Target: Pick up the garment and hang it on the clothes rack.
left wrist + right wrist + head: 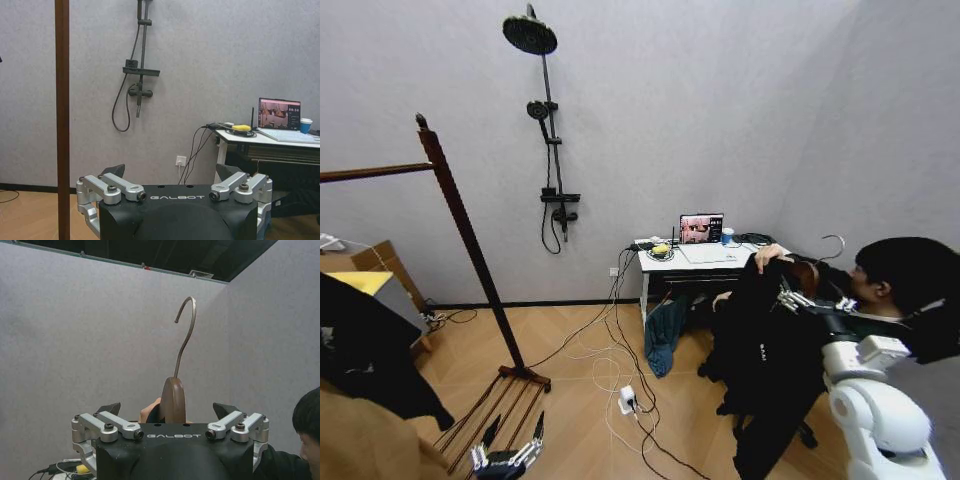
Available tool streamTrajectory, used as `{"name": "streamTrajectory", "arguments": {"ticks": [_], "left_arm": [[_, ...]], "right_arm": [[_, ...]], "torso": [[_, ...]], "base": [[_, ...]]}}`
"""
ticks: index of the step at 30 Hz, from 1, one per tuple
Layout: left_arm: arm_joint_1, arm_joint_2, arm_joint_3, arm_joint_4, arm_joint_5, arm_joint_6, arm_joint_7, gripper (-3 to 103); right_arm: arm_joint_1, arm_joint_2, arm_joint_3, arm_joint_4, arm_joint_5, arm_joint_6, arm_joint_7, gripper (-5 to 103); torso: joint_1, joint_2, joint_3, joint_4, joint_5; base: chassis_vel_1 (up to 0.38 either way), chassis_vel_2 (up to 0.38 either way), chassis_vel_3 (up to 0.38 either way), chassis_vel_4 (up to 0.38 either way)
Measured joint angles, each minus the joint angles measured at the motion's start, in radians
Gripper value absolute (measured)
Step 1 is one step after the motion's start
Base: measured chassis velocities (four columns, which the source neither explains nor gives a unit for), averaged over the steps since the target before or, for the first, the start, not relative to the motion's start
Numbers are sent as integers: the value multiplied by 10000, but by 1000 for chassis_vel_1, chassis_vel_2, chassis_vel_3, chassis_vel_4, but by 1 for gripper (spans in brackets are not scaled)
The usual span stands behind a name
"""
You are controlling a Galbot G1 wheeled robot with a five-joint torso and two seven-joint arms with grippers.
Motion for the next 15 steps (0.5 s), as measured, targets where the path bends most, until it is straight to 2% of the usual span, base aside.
{"name": "streamTrajectory", "arguments": {"ticks": [1,3,6,9,12,13,14,15], "left_arm": [[0,0,0,0,0,0,0,100],[0,0,0,0,0,1,0,100],[0,0,0,0,-1,1,0,100],[0,0,0,0,0,1,0,100],[0,0,-1,0,0,1,0,100],[0,0,0,0,0,1,0,100],[0,0,0,0,0,1,0,100],[0,0,0,0,0,1,0,100]], "right_arm": [[0,0,0,0,0,0,0,103],[328,-296,-162,-441,100,107,-35,95],[460,-385,-201,-662,78,289,-122,90],[634,-511,-208,-917,79,407,-176,74],[672,-566,-239,-998,74,450,-182,68],[699,-587,-264,-1042,65,471,-185,63],[782,-569,-346,-1140,38,550,-188,47],[782,-569,-346,-1140,38,550,-188,47]], "torso": [[0,0,0,0,0],[0,0,1,3,0],[0,0,0,4,-2],[0,0,0,2,-1],[0,0,0,1,-1],[0,0,0,1,-1],[1,0,0,2,-1],[1,0,0,2,-1]], "base": [[0,0,0,0],[0,0,0,0],[0,0,0,0],[0,0,0,0],[0,0,0,0],[0,0,0,0],[0,0,0,0],[0,0,0,0]]}}
